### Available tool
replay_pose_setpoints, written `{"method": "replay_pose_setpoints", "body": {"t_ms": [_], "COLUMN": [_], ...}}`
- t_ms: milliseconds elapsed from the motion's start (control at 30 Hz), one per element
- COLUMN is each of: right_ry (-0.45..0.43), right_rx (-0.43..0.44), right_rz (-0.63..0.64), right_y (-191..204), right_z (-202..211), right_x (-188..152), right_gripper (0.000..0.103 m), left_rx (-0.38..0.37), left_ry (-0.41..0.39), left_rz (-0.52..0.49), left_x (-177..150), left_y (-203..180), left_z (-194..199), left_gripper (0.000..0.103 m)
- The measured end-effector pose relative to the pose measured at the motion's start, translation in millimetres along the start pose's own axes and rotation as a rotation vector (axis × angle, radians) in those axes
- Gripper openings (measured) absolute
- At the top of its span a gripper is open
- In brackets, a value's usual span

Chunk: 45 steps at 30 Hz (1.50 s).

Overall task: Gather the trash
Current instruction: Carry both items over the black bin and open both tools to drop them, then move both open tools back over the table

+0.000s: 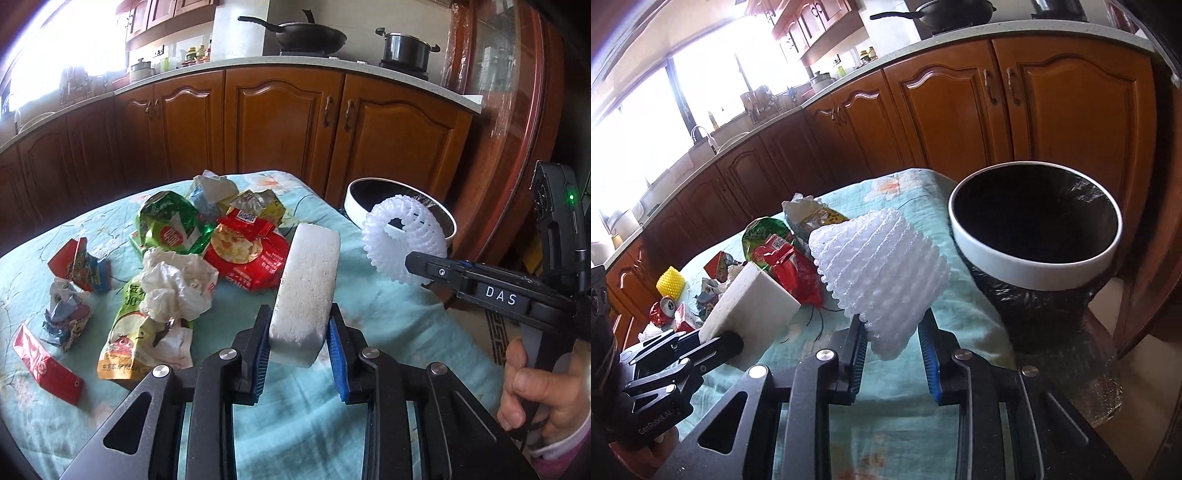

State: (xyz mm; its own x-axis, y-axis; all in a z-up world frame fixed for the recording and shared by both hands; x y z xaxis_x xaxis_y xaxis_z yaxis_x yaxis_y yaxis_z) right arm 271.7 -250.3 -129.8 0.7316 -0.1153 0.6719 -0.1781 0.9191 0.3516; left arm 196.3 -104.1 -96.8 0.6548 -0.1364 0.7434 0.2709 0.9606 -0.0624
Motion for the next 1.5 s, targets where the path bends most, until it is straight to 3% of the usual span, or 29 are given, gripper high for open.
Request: {"method": "replay_pose_setpoints", "body": {"t_ms": [300,767,1200,1300,1367,1400,1500], "right_ry": [-0.046,-0.041,0.019,0.039,0.045,0.045,0.034], "right_rx": [-0.087,-0.205,-0.223,-0.233,-0.229,-0.225,-0.223], "right_rz": [-0.045,-0.055,-0.044,-0.046,-0.059,-0.068,-0.081], "right_y": [-56.7,-132.6,-157.8,-162.5,-163.8,-164.7,-166.6], "right_z": [22.0,17.4,-6.2,-12.1,-14.8,-14.7,-11.7], "right_x": [24.5,76.7,88.1,85.6,86.0,85.5,84.7], "right_gripper": [0.027,0.028,0.031,0.039,0.047,0.055,0.06], "left_rx": [-0.045,-0.103,-0.117,-0.116,-0.11,-0.108,-0.113], "left_ry": [0.007,0.054,0.131,0.151,0.153,0.151,0.152], "left_rz": [-0.039,-0.113,-0.148,-0.145,-0.133,-0.127,-0.109], "left_x": [36.6,112.3,140.6,144.8,147.6,148.5,149.0], "left_y": [-30.9,-89.7,-118.8,-120.4,-119.9,-119.5,-117.1], "left_z": [-33.8,-128.6,-208.4,-223.5,-229.8,-231.6,-235.4], "left_gripper": [0.027,0.028,0.031,0.045,0.063,0.065,0.067]}}
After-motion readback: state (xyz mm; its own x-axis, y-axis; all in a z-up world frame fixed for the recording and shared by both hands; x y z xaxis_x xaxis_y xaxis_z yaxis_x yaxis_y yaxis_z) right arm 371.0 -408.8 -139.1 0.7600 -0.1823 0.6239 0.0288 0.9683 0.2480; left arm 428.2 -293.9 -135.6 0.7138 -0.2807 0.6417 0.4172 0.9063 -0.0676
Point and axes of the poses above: each gripper's, at about its wrist camera, not at the fingertips, and z roughly against the way its jaws point, y to its left, x to its top, the point moved 10 cm from there along -z, roughly the way its jaws point, and after that the axes turned 4 degrees about x, right-handed, at the moved point
